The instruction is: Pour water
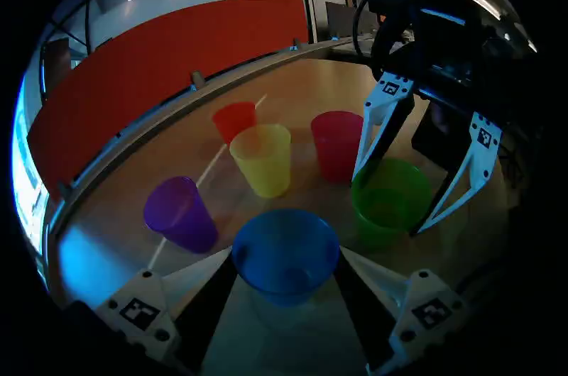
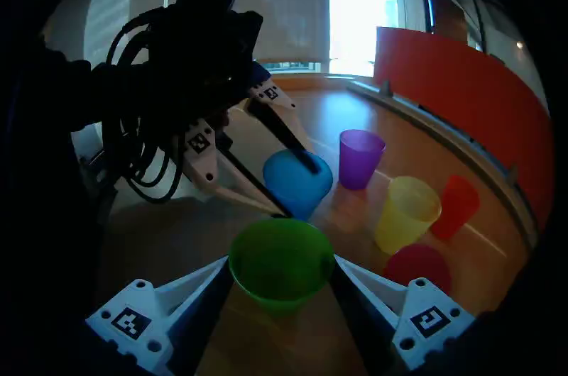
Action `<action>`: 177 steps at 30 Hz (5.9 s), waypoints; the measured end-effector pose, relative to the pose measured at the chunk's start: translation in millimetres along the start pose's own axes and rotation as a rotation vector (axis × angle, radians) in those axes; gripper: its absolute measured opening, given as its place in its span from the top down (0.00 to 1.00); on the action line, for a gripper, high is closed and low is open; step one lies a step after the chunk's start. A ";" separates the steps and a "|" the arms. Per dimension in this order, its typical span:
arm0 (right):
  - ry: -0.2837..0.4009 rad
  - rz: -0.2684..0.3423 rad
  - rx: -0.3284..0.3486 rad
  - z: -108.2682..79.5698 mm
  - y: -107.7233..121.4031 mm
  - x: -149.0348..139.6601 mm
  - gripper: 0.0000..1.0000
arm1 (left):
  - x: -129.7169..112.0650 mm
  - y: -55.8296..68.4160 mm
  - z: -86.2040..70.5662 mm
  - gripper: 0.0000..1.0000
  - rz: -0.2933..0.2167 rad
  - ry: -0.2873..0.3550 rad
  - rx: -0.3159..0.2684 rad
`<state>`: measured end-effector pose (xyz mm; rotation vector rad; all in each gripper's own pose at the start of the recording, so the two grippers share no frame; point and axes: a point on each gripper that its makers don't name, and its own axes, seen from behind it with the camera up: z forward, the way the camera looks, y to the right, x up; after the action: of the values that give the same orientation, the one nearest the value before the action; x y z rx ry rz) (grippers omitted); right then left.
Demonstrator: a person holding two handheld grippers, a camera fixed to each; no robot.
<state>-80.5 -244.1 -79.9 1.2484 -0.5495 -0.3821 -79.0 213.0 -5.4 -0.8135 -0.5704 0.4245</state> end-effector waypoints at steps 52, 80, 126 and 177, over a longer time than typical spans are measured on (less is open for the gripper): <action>-0.015 0.066 -0.042 -21.1 0.6 -35.7 0.03 | -40.5 -3.2 -9.0 0.12 -0.016 -0.078 0.026; 0.010 0.106 -0.164 -86.2 0.7 -59.6 0.03 | -71.8 -9.3 -68.1 0.12 -0.092 -0.083 0.123; 0.291 0.307 -0.643 -163.2 79.3 -24.2 0.04 | -54.7 -87.7 -149.7 0.12 -0.385 0.217 0.491; 0.571 0.357 -1.180 -268.0 133.7 33.0 0.04 | 14.1 -132.9 -213.3 0.12 -0.467 0.574 0.725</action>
<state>99.9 -15.2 -3.3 0.0729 0.0106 0.0051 82.7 20.4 -16.1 -0.0687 -0.0336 -0.0560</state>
